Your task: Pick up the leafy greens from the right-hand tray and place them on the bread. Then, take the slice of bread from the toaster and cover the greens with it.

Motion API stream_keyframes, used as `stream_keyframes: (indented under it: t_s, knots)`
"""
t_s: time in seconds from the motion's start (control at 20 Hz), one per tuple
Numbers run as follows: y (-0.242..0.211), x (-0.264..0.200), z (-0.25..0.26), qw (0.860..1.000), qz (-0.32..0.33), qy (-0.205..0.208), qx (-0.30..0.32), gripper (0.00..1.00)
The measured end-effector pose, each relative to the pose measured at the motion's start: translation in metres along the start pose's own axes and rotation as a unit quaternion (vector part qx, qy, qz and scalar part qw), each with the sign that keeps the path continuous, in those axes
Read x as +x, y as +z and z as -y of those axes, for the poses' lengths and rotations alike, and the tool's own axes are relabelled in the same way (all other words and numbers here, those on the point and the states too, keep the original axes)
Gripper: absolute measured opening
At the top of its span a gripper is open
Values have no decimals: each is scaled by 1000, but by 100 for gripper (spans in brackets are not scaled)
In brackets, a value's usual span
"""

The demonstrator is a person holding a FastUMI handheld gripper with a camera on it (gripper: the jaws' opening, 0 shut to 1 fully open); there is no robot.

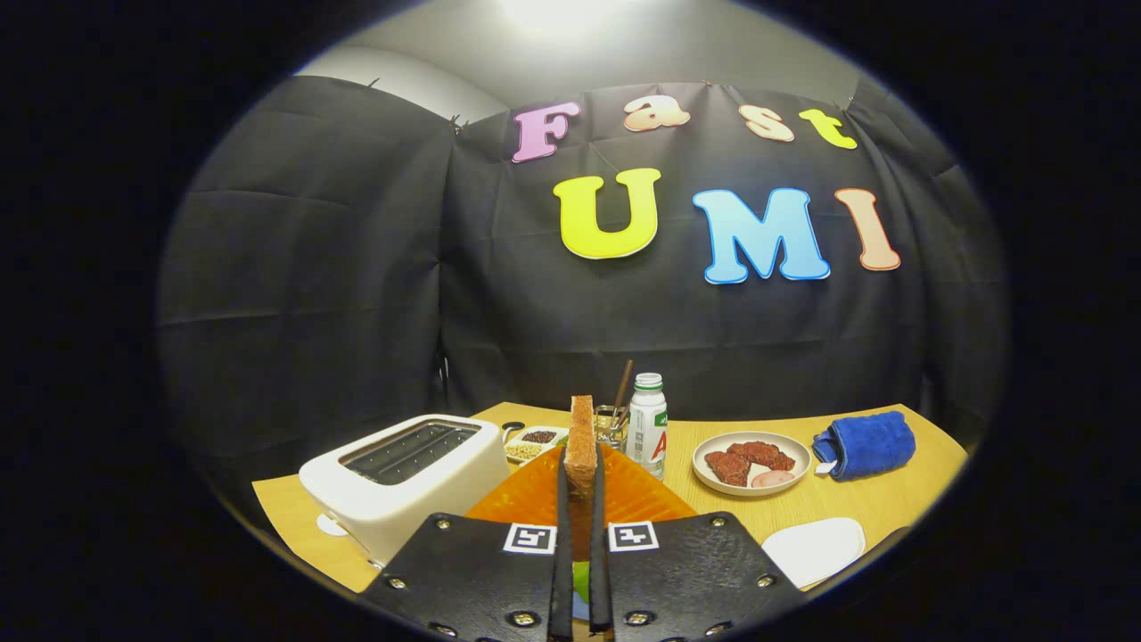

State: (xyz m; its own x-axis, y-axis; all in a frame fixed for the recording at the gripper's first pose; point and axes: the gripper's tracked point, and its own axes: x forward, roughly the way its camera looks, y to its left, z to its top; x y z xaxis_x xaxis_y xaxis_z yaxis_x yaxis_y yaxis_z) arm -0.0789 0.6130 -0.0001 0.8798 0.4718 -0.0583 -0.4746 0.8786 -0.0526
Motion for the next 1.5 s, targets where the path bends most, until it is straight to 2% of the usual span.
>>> stream_keyframes:
  t_s: [0.25, 0.75, 1.1, 1.35, 1.5]
  knots:
    - [-33, 1, 13, 1000, -25, -6, 17, 7]
    - [-63, 7, 1, 996, -47, 29, 70, 7]
    - [-80, 8, 9, 998, -57, 14, 31, 7]
    - [-90, 11, 30, 998, -70, -6, -8, 19]
    - [-93, 11, 36, 997, -75, -9, -16, 19]
